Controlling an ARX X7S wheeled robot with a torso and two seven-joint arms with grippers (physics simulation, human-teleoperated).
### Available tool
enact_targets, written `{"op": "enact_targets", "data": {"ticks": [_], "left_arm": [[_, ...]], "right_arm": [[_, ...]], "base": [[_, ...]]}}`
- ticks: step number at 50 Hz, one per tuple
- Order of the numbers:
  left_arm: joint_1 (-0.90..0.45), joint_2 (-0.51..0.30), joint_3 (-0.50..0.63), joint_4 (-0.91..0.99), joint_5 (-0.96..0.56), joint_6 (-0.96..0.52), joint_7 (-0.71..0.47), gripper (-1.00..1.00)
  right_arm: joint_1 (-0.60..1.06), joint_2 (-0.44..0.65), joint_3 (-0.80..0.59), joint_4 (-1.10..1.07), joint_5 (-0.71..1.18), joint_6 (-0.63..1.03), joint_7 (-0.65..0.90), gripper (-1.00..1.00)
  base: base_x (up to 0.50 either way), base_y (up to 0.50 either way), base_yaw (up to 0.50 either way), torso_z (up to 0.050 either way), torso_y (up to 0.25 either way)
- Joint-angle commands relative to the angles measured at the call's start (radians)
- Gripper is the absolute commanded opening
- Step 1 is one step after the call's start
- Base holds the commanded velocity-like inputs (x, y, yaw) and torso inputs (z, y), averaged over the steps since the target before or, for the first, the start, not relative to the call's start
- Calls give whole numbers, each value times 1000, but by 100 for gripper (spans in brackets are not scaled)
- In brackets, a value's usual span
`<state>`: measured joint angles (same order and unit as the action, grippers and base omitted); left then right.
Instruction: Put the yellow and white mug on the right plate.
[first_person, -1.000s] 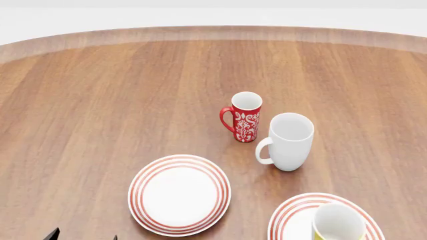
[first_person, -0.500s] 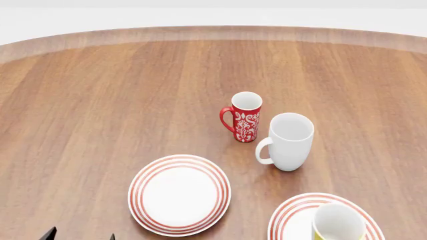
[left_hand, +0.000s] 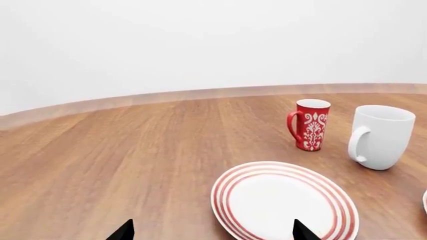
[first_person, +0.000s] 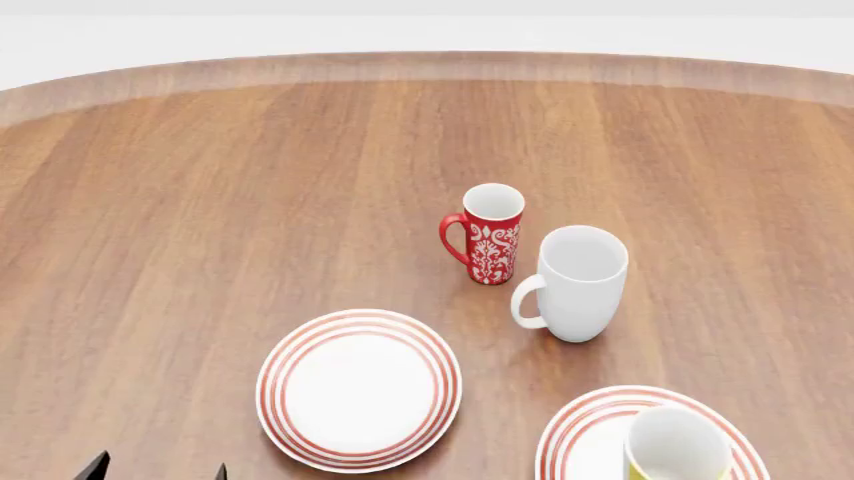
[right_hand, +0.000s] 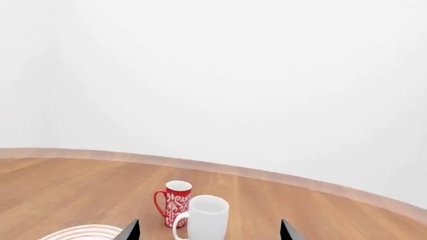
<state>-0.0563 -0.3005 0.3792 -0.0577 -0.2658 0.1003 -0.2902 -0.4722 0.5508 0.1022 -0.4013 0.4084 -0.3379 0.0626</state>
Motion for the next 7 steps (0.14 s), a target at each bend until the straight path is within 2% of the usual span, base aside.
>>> {"op": "enact_targets", "data": {"ticks": [1, 7], "left_arm": [[1, -2, 2, 1, -2, 2, -3, 100], [3, -4, 4, 6, -3, -1, -5, 100]], "right_arm": [[-37, 9, 11, -70, -30, -4, 13, 100], [-55, 12, 18, -109, -51, -1, 24, 100]], "base": [[0, 0, 0, 0, 0], [0, 0, 0, 0, 0]]}}
